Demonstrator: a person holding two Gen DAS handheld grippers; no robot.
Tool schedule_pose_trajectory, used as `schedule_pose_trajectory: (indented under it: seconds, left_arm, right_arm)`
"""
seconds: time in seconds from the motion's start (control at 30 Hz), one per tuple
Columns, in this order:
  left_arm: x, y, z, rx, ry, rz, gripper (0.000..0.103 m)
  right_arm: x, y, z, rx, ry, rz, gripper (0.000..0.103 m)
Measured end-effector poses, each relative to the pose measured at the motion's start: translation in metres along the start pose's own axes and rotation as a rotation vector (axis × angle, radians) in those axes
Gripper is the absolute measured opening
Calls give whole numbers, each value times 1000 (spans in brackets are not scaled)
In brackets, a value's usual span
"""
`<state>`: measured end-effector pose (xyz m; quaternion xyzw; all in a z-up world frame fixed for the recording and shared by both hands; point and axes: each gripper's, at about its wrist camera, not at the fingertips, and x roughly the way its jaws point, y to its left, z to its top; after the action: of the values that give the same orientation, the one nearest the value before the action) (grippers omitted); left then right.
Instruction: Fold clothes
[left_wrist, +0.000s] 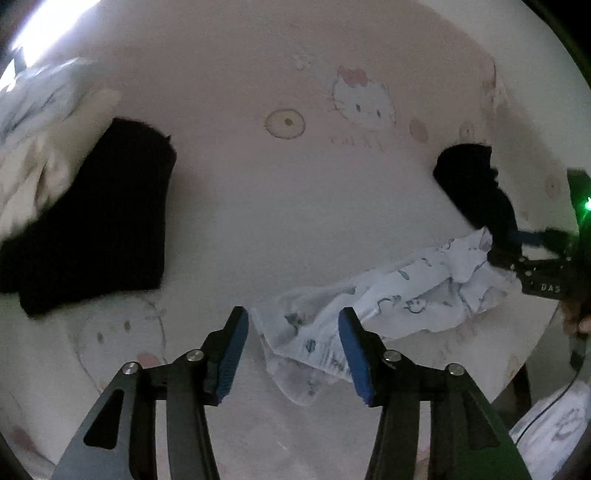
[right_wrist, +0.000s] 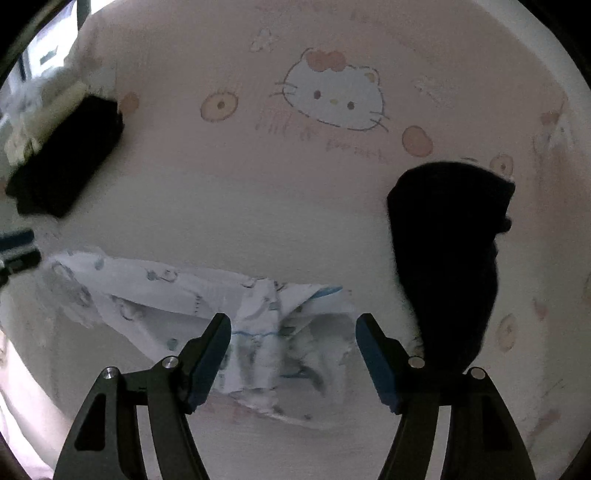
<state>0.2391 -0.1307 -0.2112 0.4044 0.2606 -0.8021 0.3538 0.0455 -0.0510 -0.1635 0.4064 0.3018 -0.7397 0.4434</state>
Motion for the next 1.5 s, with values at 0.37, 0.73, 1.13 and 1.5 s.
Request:
schedule_pose_trajectory:
  seconds: [0.37, 0.73, 1.13, 1.5]
  left_arm:
    - [-1, 20, -32, -170, 45, -11, 51]
    - [-4, 39, -46, -361, 65, -151, 52]
    - [16, 4, -52, -178, 98, -74, 52]
    - [20, 7, -41, -141, 77, -7, 52]
  right_arm:
    - [-16, -25, -54, 373, -73, 128, 73]
    - [-6, -41, -88, 611, -11, 290, 74]
    - [-8, -32, -86, 424, -17, 81, 74]
    - [16, -14, -51, 100, -104, -40, 73]
